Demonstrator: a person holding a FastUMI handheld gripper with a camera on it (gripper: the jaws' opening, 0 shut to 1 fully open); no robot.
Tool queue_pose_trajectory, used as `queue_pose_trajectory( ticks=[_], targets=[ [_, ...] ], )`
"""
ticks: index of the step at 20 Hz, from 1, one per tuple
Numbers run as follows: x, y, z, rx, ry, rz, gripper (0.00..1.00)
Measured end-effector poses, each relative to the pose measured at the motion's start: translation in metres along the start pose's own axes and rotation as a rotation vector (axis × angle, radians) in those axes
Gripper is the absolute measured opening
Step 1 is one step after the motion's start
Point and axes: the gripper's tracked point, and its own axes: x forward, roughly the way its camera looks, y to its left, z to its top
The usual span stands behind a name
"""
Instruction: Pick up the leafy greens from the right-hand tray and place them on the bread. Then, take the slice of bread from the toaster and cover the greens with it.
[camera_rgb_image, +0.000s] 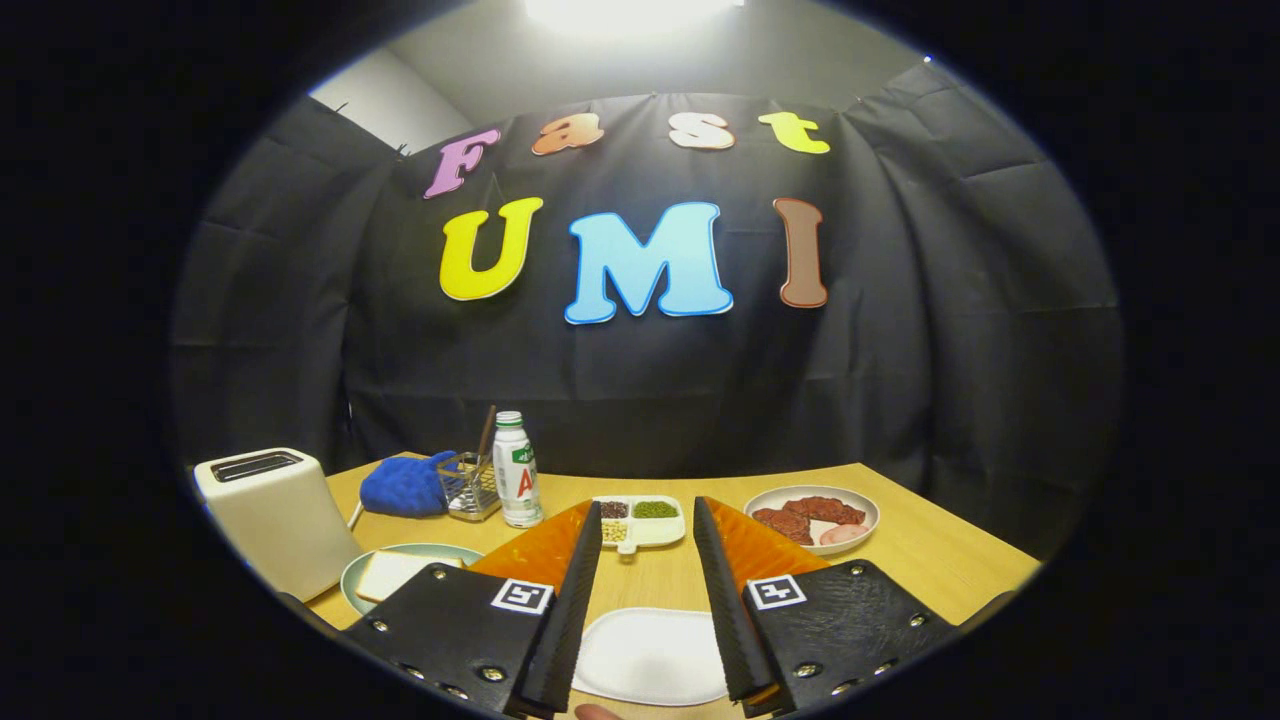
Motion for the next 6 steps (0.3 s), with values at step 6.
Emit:
queue_pose_trajectory(
  ticks=[6],
  targets=[
    [0.0,-0.063,0.002,0.046,0.023,0.045,0.56]
  ],
)
